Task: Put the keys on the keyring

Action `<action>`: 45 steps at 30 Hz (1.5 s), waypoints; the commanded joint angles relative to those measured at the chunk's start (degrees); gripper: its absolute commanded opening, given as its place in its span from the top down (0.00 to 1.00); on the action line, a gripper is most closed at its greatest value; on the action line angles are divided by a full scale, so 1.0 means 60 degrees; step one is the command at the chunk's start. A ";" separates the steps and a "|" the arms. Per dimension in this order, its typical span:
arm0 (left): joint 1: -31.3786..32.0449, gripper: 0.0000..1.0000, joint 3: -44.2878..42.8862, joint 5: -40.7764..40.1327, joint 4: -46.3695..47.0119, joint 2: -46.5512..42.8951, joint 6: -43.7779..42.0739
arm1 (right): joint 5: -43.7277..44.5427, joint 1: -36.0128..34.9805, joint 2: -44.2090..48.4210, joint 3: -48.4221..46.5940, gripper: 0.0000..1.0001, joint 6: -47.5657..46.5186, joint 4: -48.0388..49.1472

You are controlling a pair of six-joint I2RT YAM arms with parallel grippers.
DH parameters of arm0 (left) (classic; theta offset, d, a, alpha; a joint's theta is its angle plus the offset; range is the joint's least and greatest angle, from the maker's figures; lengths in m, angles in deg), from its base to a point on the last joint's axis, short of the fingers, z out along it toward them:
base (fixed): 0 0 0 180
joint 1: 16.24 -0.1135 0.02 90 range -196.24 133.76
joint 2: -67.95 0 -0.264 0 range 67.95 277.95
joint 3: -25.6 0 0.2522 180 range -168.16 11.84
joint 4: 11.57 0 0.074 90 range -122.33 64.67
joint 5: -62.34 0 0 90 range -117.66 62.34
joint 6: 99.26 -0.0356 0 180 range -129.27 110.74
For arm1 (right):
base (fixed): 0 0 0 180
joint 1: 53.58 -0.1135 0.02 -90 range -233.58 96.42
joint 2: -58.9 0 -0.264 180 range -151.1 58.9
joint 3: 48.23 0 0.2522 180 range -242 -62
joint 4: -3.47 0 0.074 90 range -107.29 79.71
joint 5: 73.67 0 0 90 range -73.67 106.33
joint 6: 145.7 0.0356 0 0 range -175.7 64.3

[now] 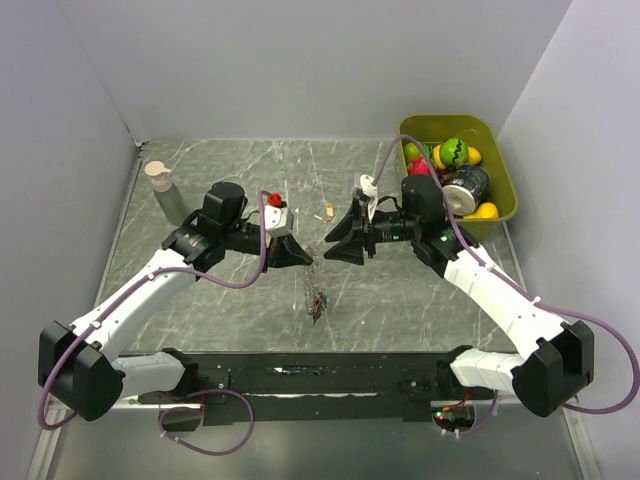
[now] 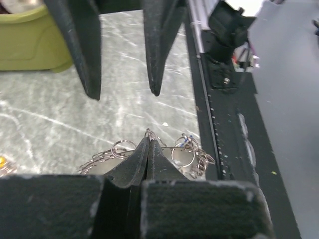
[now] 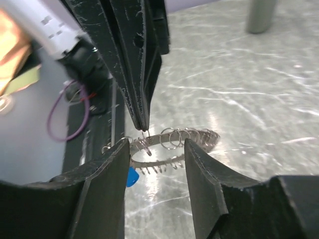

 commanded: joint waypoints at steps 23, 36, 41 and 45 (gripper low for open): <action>0.0183 0.99 -0.0057 0.0951 0.1460 -0.0176 -0.0089 | -0.0069 -0.1089 -0.0992 -0.1247 0.65 -0.1238 -0.2018; 0.0168 0.99 -0.0014 0.0528 0.1606 -0.0263 -0.0119 | 0.0563 -0.1148 -0.0670 -0.0925 1.00 -0.0638 -0.1081; -0.0328 0.71 0.1112 -0.0030 0.4544 -0.1126 0.1650 | 0.0899 -0.0899 0.0017 -0.0077 1.00 0.0530 0.0571; -0.1325 0.59 0.2823 0.1212 0.9199 -0.1348 0.5699 | 0.0594 -0.0401 0.0925 0.1312 1.00 0.2026 0.4033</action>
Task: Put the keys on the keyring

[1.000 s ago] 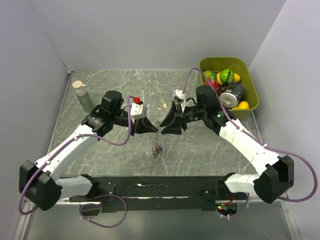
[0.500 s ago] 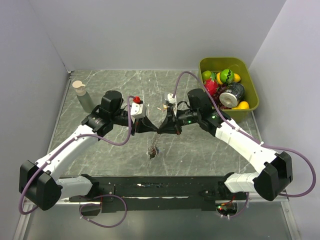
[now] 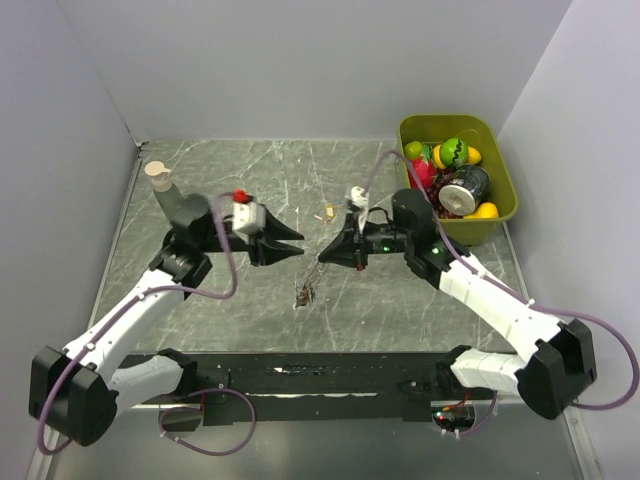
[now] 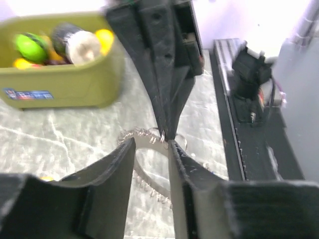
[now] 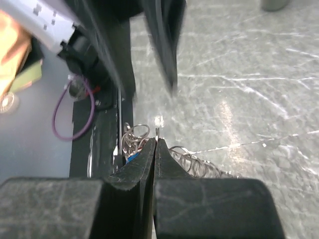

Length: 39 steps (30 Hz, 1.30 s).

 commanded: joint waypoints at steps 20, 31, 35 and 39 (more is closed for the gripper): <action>0.0113 0.59 0.1687 0.0222 1.3534 0.1800 0.8627 | -0.1019 0.0547 0.0769 0.2850 1.00 0.5642 1.2374; 0.0215 0.63 0.1746 -0.0410 1.2860 0.1155 0.7586 | -0.0755 0.0547 0.0535 0.3070 1.00 0.6111 1.3473; 0.0450 0.58 0.1629 -0.0278 1.3007 0.1360 0.7777 | -0.0726 0.0547 0.0462 0.3026 1.00 0.6184 1.3562; 0.0640 0.57 0.1483 -0.0161 1.2804 0.1521 0.7719 | -0.0624 0.0533 0.0505 0.3055 1.00 0.6053 1.3328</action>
